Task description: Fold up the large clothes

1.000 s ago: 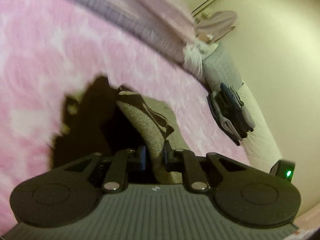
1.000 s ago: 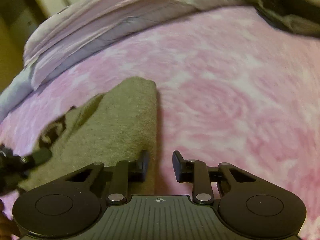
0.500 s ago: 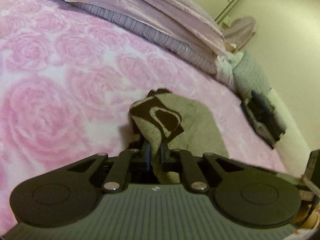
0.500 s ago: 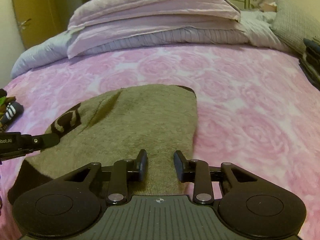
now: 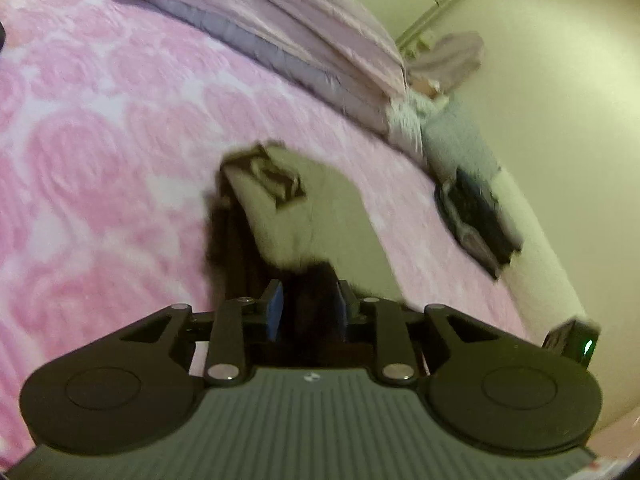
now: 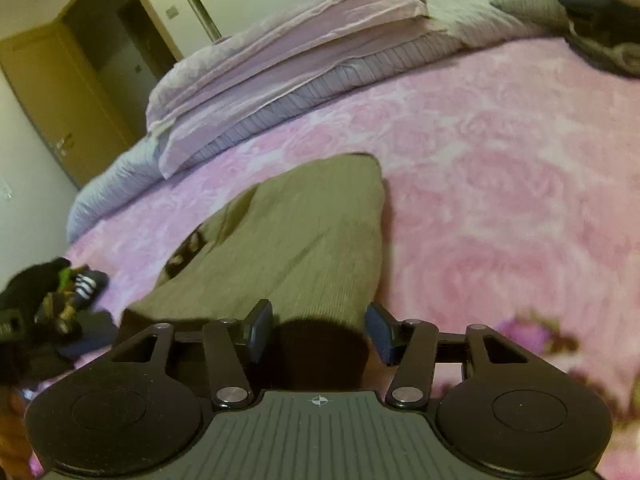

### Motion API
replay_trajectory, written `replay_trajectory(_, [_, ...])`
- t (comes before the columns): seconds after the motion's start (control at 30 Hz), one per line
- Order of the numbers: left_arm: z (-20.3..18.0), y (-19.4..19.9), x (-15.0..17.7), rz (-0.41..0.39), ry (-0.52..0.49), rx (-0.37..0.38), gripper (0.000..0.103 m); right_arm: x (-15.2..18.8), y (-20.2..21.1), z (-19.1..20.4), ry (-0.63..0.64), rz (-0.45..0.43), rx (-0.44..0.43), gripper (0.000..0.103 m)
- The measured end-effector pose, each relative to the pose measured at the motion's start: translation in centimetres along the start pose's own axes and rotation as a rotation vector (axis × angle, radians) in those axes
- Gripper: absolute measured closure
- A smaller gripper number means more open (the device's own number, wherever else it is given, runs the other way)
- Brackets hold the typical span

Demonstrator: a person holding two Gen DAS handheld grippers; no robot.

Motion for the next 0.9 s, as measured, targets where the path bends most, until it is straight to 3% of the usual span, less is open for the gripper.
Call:
replay_trajectory(0.03, [0.1,-0.5,0.4,0.015,0.006,-0.003,0.082,0.0,0.0,0.2,0.013,0.0,0.009,0.053])
replay_trajectory(0.07, [0.3,-0.8,0.7,0.024,0.009,0.008,0.093,0.0,-0.1,0.4,0.019,0.001,0.013,0.053])
replay_trajectory(0.1, [0.3,-1.0,0.9,0.014,0.006,0.001,0.098,-0.1,-0.1,0.5,0.021,0.003,0.015,0.053])
replay_trajectory(0.27, [1.1,-1.0,2.2,-0.079,-0.037,-0.179,0.096,0.1,-0.8,0.7,0.073,0.03,0.005,0.052])
replay_trajectory(0.37, [2.0,-1.7,3.5,-0.09,0.023,-0.194,0.094,0.8,-1.2,0.4,0.096,0.067,-0.001,0.045])
replay_trajectory(0.5, [0.3,-0.2,4.8,-0.135,0.113,-0.23,0.083,1.2,-0.1,-2.3,-0.025,0.071,-0.065,0.036])
replay_trajectory(0.6, [-0.9,1.2,6.2,-0.132,0.214,-0.156,0.075,1.2,1.3,-5.5,-0.173,0.065,-0.164,0.034])
replay_trajectory(0.67, [-0.9,0.7,7.3,-0.089,0.301,-0.061,0.057,1.4,1.5,-7.3,-0.282,0.074,-0.24,0.034])
replay_trajectory(0.77, [0.2,-1.4,8.0,-0.073,0.443,0.022,0.056,2.0,0.6,-8.7,-0.394,0.09,-0.346,0.034])
replay_trajectory(0.9, [2.2,-3.9,7.6,-0.118,0.583,0.097,0.059,1.4,-0.7,-8.3,-0.392,0.084,-0.389,0.034])
Point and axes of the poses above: each gripper's, at about its wrist camera, not at the fingertips, and y roughly against the way its jaws point, z to its left, x to its underside, the point moved 1 cm from there along -y, roughly the way its jaws point, and after that the axes turned 12 degrees about z, right-handed, at the moved point
